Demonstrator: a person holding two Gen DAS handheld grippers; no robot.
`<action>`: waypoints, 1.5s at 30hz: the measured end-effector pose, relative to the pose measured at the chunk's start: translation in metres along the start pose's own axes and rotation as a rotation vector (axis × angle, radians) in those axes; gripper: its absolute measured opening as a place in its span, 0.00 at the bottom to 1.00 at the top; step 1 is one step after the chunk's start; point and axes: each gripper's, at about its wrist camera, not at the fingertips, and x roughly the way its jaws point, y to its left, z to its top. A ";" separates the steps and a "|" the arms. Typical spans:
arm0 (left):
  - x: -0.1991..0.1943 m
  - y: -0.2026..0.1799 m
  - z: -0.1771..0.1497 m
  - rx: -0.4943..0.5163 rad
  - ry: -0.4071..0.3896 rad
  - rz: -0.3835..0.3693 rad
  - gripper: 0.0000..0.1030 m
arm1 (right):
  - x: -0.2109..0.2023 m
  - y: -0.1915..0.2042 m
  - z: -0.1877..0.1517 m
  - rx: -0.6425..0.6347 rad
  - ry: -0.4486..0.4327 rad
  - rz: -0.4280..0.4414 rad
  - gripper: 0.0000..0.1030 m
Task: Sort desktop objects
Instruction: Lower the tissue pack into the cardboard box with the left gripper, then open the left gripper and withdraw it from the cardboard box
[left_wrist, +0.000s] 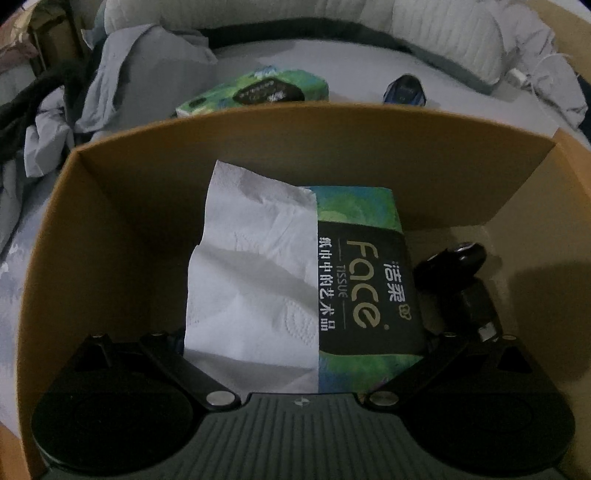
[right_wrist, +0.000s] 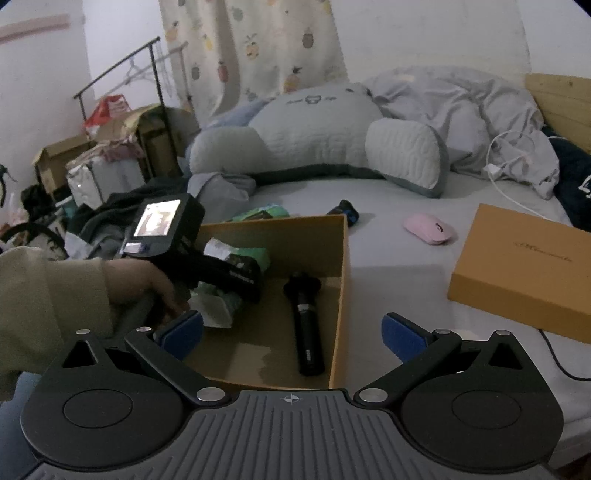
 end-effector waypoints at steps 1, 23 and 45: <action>0.002 0.000 -0.001 0.000 0.007 0.004 0.98 | 0.000 0.000 0.000 0.001 0.000 0.000 1.00; 0.006 0.002 -0.004 0.023 0.049 0.001 1.00 | 0.001 0.000 -0.002 -0.007 0.014 -0.002 1.00; -0.066 0.015 0.016 -0.017 -0.077 -0.044 1.00 | -0.002 -0.003 -0.002 -0.012 0.003 -0.008 1.00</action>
